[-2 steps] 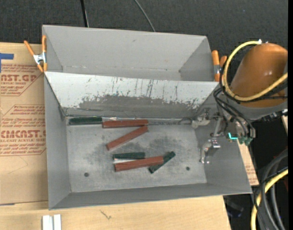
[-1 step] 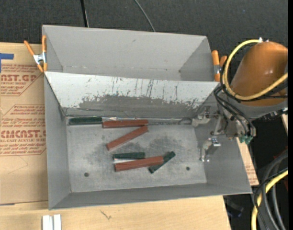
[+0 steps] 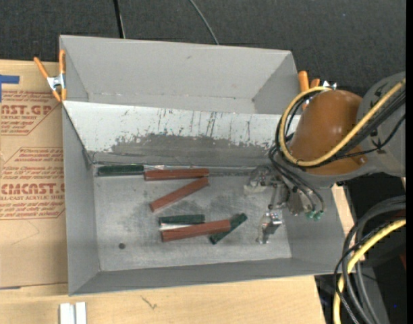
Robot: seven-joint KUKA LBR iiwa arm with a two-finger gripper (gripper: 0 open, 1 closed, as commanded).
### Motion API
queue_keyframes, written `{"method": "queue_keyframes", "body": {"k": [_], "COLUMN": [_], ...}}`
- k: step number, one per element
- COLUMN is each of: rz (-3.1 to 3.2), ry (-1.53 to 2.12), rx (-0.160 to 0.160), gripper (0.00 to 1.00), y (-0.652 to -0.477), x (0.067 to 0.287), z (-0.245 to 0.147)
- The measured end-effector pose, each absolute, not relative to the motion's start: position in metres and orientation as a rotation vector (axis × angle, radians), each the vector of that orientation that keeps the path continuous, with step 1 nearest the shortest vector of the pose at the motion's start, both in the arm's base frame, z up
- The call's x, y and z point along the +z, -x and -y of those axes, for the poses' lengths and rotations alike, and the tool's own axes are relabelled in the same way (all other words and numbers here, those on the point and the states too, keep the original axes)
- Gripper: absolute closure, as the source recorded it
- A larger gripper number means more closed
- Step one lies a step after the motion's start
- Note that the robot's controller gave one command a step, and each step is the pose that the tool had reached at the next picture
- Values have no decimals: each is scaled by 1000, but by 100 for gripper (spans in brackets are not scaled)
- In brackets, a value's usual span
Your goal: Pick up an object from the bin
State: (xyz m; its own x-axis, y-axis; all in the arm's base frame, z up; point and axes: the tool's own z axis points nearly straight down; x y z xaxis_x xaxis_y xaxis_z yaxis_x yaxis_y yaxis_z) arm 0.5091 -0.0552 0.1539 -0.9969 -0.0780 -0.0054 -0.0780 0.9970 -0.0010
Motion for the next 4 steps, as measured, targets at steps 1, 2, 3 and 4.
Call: {"method": "queue_keyframes", "body": {"k": [1, 2, 3, 4], "rz": [-3140, -3140, -3135, -3113], "ry": [-120, 10, -130, 98], "rx": [1, 2, 3, -1], "gripper": [0, 0, 0, 100], "y": [-508, -511, -499, -507], "x": [155, 157, 79, 74], "z": [7, -26, -52, -60]}}
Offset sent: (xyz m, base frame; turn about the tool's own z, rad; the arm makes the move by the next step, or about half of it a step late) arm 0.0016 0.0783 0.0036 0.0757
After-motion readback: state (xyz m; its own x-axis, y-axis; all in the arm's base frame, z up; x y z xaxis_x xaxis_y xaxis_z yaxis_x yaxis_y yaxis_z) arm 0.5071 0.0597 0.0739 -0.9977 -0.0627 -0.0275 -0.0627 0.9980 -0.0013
